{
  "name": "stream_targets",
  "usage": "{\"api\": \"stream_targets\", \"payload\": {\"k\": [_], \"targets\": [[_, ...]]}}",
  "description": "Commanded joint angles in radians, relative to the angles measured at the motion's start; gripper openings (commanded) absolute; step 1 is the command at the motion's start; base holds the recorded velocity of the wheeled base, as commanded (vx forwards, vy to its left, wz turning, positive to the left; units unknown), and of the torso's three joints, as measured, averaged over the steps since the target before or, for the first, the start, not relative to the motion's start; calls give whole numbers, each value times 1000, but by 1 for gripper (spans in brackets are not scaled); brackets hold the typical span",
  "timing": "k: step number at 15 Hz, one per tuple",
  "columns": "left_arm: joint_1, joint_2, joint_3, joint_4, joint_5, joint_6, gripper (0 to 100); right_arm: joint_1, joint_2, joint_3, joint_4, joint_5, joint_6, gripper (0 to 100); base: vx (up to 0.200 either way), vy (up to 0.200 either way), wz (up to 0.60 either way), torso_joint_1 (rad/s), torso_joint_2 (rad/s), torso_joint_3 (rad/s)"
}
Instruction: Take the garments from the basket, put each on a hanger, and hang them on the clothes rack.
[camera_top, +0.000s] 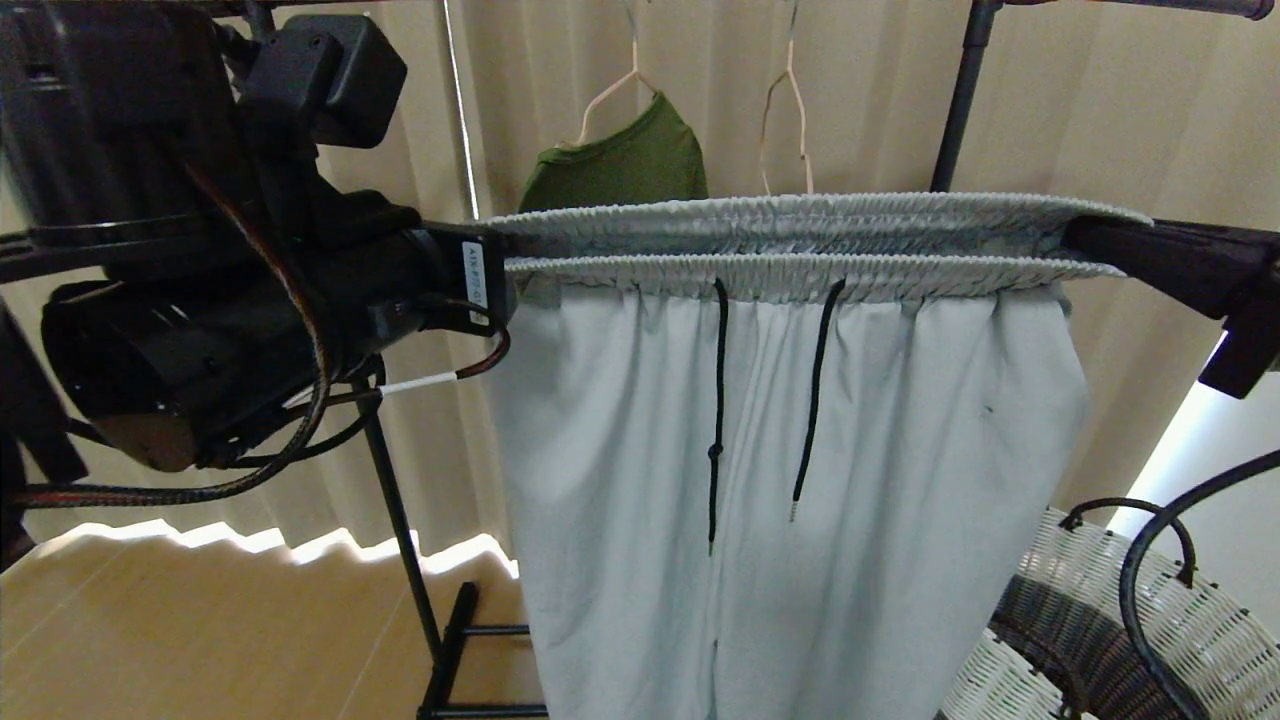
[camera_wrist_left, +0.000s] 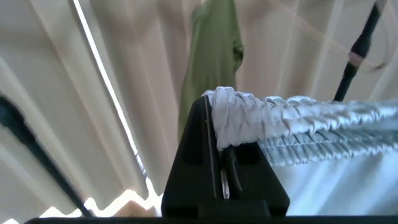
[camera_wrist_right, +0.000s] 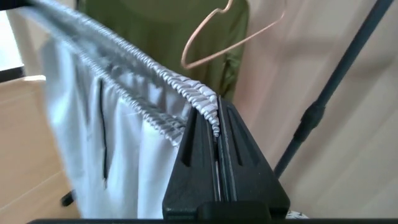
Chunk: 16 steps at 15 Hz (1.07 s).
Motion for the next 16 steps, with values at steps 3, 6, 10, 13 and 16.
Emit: {"api": "stream_targets", "payload": {"k": [3, 6, 10, 13, 16], "targets": [[2, -108, 67, 56, -89, 0, 0, -16, 137, -62, -91, -2, 4, 0, 0, 0, 0, 0, 0, 0], [2, -187, 107, 127, -181, 3, 0, -16, 232, -142, -162, -2, 13, 0, 0, 0, 0, 0, 0, 0], [-7, -273, 156, 151, -374, 26, 0, -9, 282, -194, -165, 1, 56, 0, 0, 0, 0, 0, 0, 0], [-13, -296, 179, 150, -390, 40, 0, -9, 318, -264, -163, 1, 57, 0, 0, 0, 0, 0, 0, 0], [-50, -308, 199, 148, -390, 40, 0, -6, 336, -280, -165, 3, 57, 0, 0, 0, 0, 0, 0, 0]]}}
